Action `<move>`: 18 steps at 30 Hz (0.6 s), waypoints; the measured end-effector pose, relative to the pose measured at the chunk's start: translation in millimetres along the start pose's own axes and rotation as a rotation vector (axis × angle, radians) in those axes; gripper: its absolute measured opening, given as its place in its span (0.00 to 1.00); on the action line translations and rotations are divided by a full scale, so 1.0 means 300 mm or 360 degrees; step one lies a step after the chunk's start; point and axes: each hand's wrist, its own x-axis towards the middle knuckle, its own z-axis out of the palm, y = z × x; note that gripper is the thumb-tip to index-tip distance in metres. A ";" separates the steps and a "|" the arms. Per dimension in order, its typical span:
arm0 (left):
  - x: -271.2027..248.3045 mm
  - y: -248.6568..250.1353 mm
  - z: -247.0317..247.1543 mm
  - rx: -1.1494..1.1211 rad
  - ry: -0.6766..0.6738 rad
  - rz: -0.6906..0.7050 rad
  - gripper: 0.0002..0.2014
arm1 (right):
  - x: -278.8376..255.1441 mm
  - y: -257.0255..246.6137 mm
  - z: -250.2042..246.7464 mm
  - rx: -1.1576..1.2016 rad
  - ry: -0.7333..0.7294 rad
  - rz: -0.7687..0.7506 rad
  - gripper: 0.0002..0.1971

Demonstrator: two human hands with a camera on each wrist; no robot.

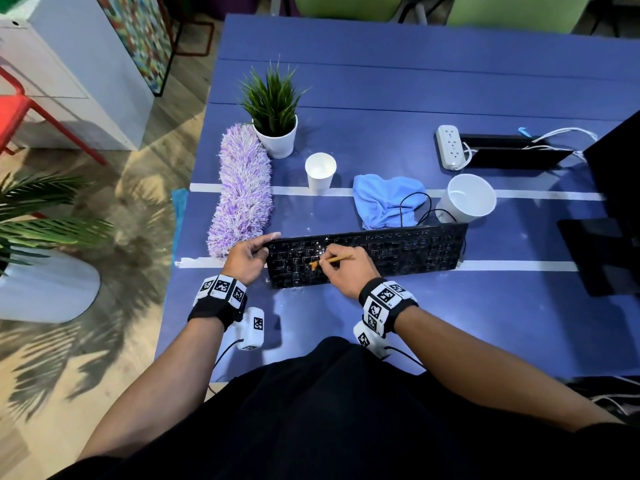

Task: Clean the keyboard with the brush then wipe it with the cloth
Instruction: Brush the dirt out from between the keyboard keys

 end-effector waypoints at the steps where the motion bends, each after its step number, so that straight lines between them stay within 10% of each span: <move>1: 0.002 0.001 -0.001 0.0013 -0.0004 0.0001 0.23 | -0.002 -0.004 0.008 0.0047 0.0031 -0.0026 0.05; 18: -0.002 0.007 0.001 0.0002 0.0013 -0.0015 0.20 | -0.009 0.020 -0.059 -0.0028 0.0098 0.0118 0.04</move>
